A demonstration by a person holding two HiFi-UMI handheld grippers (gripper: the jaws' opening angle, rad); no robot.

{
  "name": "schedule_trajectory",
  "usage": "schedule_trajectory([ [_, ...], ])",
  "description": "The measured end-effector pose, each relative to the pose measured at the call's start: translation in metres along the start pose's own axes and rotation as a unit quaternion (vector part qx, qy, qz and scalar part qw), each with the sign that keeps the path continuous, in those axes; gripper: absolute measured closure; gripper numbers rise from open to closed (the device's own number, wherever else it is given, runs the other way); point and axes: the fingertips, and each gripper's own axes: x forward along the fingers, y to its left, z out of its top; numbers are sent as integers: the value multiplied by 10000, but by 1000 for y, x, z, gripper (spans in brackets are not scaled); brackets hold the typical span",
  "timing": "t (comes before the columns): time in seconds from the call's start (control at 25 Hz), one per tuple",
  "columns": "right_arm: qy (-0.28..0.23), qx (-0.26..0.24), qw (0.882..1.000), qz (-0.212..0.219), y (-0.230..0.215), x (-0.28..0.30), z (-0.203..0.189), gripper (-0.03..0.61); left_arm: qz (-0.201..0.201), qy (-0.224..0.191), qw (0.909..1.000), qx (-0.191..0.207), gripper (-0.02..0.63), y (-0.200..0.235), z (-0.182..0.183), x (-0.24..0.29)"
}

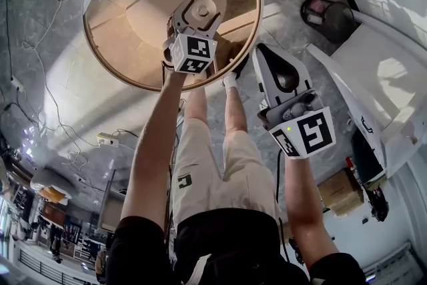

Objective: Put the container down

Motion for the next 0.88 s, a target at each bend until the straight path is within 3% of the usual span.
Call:
schedule_trajectory([
  [0.88, -313, -346, 9988, 158, 29, -59, 64, 575, 449, -369, 9983, 71, 270, -8, 73, -98],
])
